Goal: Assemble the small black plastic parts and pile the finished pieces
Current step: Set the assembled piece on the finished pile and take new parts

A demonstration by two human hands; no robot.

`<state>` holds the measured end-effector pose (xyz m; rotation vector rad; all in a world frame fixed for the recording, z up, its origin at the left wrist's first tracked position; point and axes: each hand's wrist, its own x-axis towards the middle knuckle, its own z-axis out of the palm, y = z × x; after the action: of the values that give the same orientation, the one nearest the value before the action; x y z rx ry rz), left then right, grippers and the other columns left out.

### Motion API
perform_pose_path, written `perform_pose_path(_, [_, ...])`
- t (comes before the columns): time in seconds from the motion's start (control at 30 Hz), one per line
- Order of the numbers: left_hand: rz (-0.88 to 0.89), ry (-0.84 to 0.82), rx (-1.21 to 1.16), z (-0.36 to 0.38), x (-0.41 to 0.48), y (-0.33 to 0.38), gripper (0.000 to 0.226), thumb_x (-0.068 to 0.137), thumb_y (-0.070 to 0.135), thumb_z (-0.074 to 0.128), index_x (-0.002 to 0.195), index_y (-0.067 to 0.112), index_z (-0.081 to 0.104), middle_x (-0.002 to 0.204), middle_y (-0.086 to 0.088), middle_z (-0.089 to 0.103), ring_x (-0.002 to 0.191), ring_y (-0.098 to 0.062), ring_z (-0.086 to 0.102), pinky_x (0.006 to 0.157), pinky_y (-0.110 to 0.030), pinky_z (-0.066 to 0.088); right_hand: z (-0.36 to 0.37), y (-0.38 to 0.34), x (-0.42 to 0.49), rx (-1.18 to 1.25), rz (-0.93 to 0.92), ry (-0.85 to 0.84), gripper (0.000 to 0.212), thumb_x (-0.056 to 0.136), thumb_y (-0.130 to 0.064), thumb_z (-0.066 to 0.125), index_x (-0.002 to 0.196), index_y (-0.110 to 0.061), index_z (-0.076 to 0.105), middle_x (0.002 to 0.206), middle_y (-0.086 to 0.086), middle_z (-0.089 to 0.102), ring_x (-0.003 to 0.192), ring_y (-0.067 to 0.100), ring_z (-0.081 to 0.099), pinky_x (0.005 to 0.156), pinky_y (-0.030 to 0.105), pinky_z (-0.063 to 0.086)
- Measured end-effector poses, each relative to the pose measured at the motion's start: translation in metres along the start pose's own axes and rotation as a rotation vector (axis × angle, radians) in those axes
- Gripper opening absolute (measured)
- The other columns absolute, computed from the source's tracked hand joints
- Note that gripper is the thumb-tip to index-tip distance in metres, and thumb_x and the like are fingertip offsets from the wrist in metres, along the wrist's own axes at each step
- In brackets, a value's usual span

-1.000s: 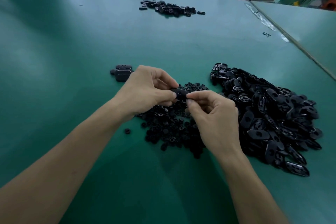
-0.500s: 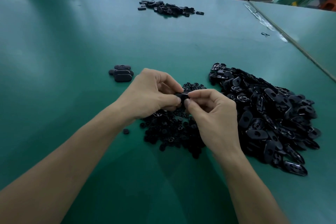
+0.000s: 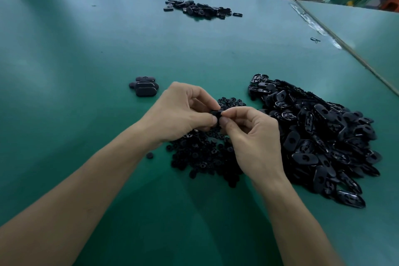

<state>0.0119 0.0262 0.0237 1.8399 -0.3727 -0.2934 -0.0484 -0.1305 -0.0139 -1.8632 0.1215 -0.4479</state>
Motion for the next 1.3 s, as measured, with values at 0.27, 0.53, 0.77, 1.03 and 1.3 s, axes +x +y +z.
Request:
perform_pose_path(0.27, [0.017,-0.007,-0.005,0.002,-0.001,0.001,0.024,0.078,-0.007,0.076,0.081,0.017,0.074,0.068,-0.005,0.073,0.058,-0.014,0.065,0.066,-0.027,0.057,0.002,-0.001,-0.002,-0.007,0.011,0.032,0.013,0.088,-0.015,0.073,0.082,-0.027,0.072,0.075,-0.013,0.073,0.069,0.005,0.068,0.071,0.027,0.055])
perform_pose_path(0.53, [-0.001,0.075,-0.044,0.001,0.001,-0.001,0.019,0.082,-0.007,0.074,0.086,0.012,0.073,0.071,-0.006,0.075,0.066,-0.018,0.072,0.07,-0.029,0.063,0.001,-0.004,0.001,0.147,0.046,0.025,0.021,0.097,-0.008,0.062,0.101,-0.025,0.074,0.067,-0.022,0.063,0.061,-0.002,0.053,0.062,0.014,0.042])
perform_pose_path(0.77, [-0.01,0.097,-0.052,-0.001,0.001,-0.001,0.018,0.083,-0.005,0.074,0.087,0.013,0.073,0.075,-0.008,0.076,0.079,-0.034,0.075,0.079,-0.039,0.063,0.0,-0.01,-0.001,0.317,0.139,-0.012,0.017,0.092,-0.002,0.068,0.095,-0.019,0.073,0.082,-0.003,0.072,0.073,0.005,0.066,0.07,0.016,0.052])
perform_pose_path(1.03, [-0.001,0.068,-0.073,0.001,-0.002,0.001,0.019,0.083,-0.007,0.074,0.087,0.011,0.073,0.075,-0.009,0.076,0.072,-0.021,0.074,0.07,-0.027,0.062,-0.001,-0.009,-0.002,0.284,0.15,0.027,0.013,0.089,-0.006,0.073,0.095,-0.017,0.069,0.083,0.001,0.073,0.077,0.012,0.068,0.076,0.026,0.056])
perform_pose_path(1.3, [0.006,0.061,-0.089,0.001,-0.002,0.001,0.018,0.082,-0.009,0.074,0.09,0.008,0.074,0.074,-0.01,0.076,0.071,-0.019,0.073,0.068,-0.024,0.061,-0.002,-0.009,-0.001,0.268,0.161,0.024,0.02,0.091,-0.006,0.069,0.099,-0.024,0.073,0.083,0.001,0.07,0.074,0.012,0.062,0.073,0.027,0.054])
